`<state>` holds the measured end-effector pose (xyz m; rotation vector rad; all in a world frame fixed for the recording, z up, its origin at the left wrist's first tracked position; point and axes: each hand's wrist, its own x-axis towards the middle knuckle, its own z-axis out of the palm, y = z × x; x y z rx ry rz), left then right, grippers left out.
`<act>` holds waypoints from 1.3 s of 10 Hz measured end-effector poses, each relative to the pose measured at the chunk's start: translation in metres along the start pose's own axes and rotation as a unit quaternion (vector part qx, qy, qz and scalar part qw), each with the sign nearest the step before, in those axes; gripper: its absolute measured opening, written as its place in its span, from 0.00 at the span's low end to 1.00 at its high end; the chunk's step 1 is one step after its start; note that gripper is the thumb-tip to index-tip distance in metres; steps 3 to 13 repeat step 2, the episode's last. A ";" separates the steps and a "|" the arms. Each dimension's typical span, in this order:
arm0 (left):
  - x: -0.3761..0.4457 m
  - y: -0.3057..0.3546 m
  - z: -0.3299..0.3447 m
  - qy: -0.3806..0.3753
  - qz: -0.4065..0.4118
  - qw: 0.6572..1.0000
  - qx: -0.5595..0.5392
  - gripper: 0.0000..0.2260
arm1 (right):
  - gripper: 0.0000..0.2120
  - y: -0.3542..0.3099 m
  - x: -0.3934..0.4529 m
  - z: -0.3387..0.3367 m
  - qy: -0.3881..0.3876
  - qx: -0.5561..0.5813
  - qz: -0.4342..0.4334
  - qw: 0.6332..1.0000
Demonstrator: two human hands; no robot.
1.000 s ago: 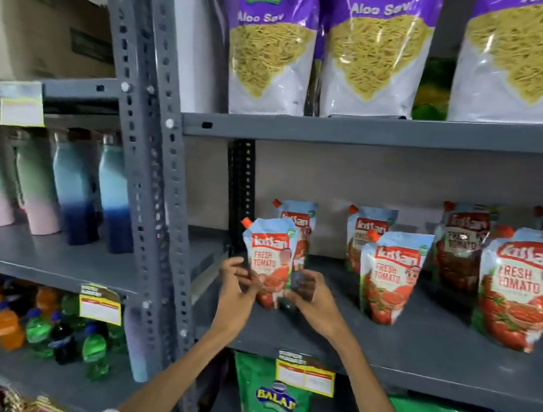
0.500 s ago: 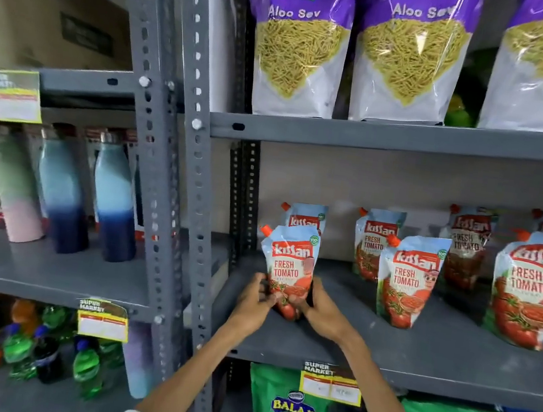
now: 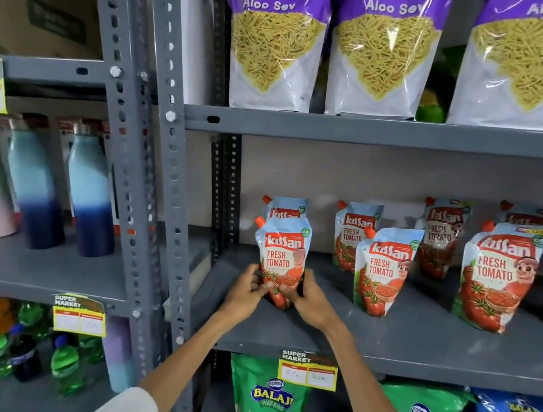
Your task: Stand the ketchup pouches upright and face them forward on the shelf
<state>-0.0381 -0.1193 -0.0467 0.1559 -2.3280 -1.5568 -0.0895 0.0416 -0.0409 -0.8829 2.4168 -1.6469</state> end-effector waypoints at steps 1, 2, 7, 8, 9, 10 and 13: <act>-0.016 -0.001 0.005 0.041 0.009 0.999 0.033 0.29 | 0.24 -0.002 -0.009 -0.004 0.015 -0.014 -0.013 1.000; -0.036 -0.002 0.015 0.140 0.052 0.967 0.207 0.34 | 0.25 0.002 -0.022 -0.009 0.038 -0.030 -0.041 0.998; -0.036 -0.002 0.015 0.140 0.052 0.967 0.207 0.34 | 0.25 0.002 -0.022 -0.009 0.038 -0.030 -0.041 0.998; -0.036 -0.002 0.015 0.140 0.052 0.967 0.207 0.34 | 0.25 0.002 -0.022 -0.009 0.038 -0.030 -0.041 0.998; -0.036 -0.002 0.015 0.140 0.052 0.967 0.207 0.34 | 0.25 0.002 -0.022 -0.009 0.038 -0.030 -0.041 0.998; -0.036 -0.002 0.015 0.140 0.052 0.967 0.207 0.34 | 0.25 0.002 -0.022 -0.009 0.038 -0.030 -0.041 0.998; -0.036 -0.002 0.015 0.140 0.052 0.967 0.207 0.34 | 0.25 0.002 -0.022 -0.009 0.038 -0.030 -0.041 0.998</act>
